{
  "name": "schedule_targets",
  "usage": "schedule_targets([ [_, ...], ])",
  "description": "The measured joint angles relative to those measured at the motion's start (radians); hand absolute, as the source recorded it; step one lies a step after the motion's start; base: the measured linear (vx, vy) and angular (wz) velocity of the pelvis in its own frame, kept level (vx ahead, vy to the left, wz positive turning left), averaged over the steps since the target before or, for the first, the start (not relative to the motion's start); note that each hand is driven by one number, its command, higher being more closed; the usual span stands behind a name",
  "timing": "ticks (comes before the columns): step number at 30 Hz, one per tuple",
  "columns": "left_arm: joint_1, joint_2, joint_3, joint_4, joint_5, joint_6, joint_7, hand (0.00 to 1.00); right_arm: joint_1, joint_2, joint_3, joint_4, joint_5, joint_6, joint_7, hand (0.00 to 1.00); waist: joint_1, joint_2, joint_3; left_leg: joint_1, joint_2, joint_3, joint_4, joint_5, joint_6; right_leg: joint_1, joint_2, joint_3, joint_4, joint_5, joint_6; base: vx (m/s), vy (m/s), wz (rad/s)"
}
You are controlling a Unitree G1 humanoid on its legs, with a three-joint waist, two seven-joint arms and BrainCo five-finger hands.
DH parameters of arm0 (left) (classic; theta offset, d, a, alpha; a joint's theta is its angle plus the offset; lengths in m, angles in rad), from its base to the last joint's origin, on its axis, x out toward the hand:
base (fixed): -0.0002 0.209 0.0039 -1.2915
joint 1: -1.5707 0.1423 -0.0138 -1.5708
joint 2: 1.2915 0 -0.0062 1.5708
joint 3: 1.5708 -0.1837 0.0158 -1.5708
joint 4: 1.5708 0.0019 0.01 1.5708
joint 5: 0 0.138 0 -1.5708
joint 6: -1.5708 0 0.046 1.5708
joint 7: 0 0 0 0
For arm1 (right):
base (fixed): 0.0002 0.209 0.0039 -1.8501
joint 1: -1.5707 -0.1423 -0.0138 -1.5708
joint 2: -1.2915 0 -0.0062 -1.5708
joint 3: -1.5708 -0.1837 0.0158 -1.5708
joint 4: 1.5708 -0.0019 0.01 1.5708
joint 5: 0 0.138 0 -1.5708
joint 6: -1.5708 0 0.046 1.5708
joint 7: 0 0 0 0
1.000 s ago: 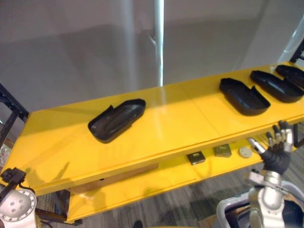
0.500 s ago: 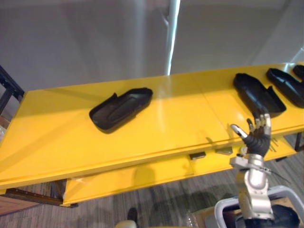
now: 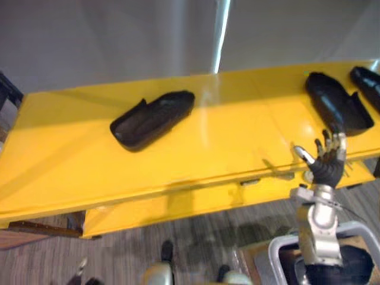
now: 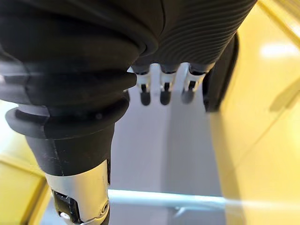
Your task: Walk over and take plastic housings, then place them on the shelf
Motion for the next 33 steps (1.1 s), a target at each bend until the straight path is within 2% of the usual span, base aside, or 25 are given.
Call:
schedule_targets([
  [2,-0.03,0.002,-0.048,0.019,0.016,0.005,-0.046,0.0,-0.072,-0.014,-0.001,0.0,-0.06,0.009,-0.011,0.0,0.0,-0.002,0.011,-0.02,-0.002,-0.017,0.0,0.006,0.002,-0.014,-0.002,-0.006,0.006,0.0,0.0,-0.05,0.023,0.23],
  [3,-0.037,0.005,-0.07,0.041,0.035,0.011,-0.071,0.0,-0.12,-0.034,0.004,0.0,-0.091,0.029,-0.014,0.0,0.005,-0.006,0.014,-0.023,-0.003,-0.017,0.0,0.006,0.003,-0.015,-0.004,-0.005,0.006,0.0,0.0,0.01,0.008,0.13],
  [5,-0.037,0.009,-0.076,0.076,0.038,0.026,-0.087,0.0,-0.188,-0.074,0.005,0.001,-0.138,0.05,-0.012,0.0,0.016,-0.008,0.015,-0.023,-0.004,-0.016,0.0,0.002,0.007,-0.014,-0.005,-0.001,0.008,0.001,-0.001,0.02,0.007,0.07],
  [9,-0.017,0.044,-0.074,0.119,0.041,0.067,-0.113,0.0,-0.329,-0.188,0.046,0.032,-0.198,0.051,-0.005,0.0,0.031,-0.015,0.019,-0.016,0.005,0.018,0.0,-0.006,0.018,-0.011,-0.005,0.018,0.014,0.001,-0.001,0.03,-0.001,0.02],
  [12,-0.018,0.069,-0.075,0.152,0.068,0.081,-0.122,0.0,-0.378,-0.229,0.085,0.035,-0.254,0.049,0.015,0.0,0.031,-0.021,0.021,-0.01,0.009,0.025,0.0,-0.01,0.021,-0.01,-0.006,0.029,0.031,0.001,-0.001,0.05,0.003,0.04],
  [17,-0.019,0.08,-0.075,0.152,0.068,0.08,-0.148,0.0,-0.446,-0.29,0.182,0.034,-0.303,0.046,0.14,0.0,0.034,-0.028,0.024,-0.006,0.002,0.023,0.0,-0.014,0.029,-0.009,-0.013,0.05,0.043,0.001,-0.002,0.02,0.009,0.03],
  [19,-0.018,0.082,-0.075,0.153,0.068,0.081,-0.16,0.0,-0.485,-0.342,0.258,0.032,-0.343,0.046,0.213,0.0,0.042,-0.028,0.024,-0.007,-0.001,0.018,0.0,-0.015,0.029,-0.009,-0.013,0.05,0.046,0.001,-0.002,0.01,0.004,0.08],
  [24,-0.019,0.124,-0.073,0.155,0.067,0.087,-0.181,0.0,-0.556,-0.414,0.41,0.031,-0.424,0.039,0.319,0.0,0.063,-0.038,0.031,-0.014,0.001,0.009,0.001,-0.019,0.025,-0.012,-0.015,0.05,0.051,0.001,-0.002,0.0,-0.007,0.08],
  [28,-0.034,0.158,-0.073,0.155,0.067,0.089,-0.192,0.0,-0.639,-0.457,0.506,0.028,-0.47,0.037,0.336,0.0,0.067,-0.053,0.058,-0.038,0.008,0.017,0.001,-0.02,0.024,-0.038,-0.013,0.05,0.068,0.001,-0.002,-0.02,-0.01,0.11],
  [30,-0.067,0.156,-0.078,0.154,0.066,0.087,-0.194,0.0,-0.67,-0.491,0.519,0.028,-0.474,0.038,0.336,0.0,0.066,-0.049,0.077,-0.056,0.014,0.04,0.006,-0.005,0.024,-0.05,-0.014,0.05,0.071,0.001,-0.002,0.01,-0.003,0.34],
  [33,-0.094,0.156,-0.096,0.154,0.066,0.083,-0.2,0.0,-0.71,-0.495,0.547,0.029,-0.508,0.038,0.343,0.0,0.077,-0.051,0.089,-0.083,0.012,0.035,0.009,0.016,0.017,-0.084,-0.013,0.051,0.097,-0.002,-0.007,0.03,-0.015,0.16],
])
